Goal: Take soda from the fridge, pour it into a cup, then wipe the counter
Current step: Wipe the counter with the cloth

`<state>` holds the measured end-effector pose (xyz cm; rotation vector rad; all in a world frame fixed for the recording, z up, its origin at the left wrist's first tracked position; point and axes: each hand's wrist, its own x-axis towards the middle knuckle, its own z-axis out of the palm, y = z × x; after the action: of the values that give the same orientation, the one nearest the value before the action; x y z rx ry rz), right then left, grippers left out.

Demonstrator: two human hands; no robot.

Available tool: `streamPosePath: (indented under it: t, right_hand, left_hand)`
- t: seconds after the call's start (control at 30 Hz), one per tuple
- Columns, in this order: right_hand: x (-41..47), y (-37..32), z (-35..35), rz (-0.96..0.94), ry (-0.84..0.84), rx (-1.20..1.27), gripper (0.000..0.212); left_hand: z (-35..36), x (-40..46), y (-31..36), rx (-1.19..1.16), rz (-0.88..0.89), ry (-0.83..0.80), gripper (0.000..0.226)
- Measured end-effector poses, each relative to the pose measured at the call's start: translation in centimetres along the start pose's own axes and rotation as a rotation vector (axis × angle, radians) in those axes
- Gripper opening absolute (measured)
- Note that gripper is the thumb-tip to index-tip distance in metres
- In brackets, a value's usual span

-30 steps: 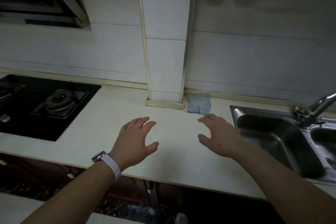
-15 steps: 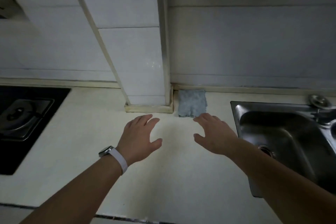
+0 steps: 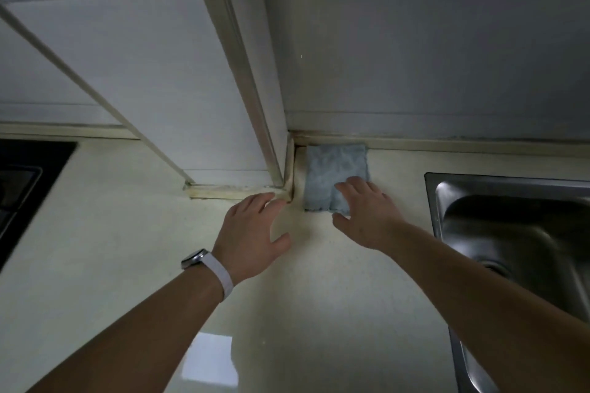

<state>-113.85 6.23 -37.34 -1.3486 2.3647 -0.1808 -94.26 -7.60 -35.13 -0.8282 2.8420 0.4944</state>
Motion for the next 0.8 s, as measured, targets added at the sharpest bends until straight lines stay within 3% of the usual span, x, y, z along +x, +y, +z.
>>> streamPosePath:
  t: [0.4, 0.8]
  right_hand:
    - [8.8, 1.3, 3.3, -0.034, 0.021, -0.182, 0.075]
    - [9.7, 2.5, 5.9, -0.032, 0.078, -0.216, 0.078]
  left_hand:
    - [3.6, 2.9, -1.1, -0.027, 0.001, 0.038, 0.068]
    - [4.7, 2.6, -1.8, -0.037, 0.029, 0.076, 0.058]
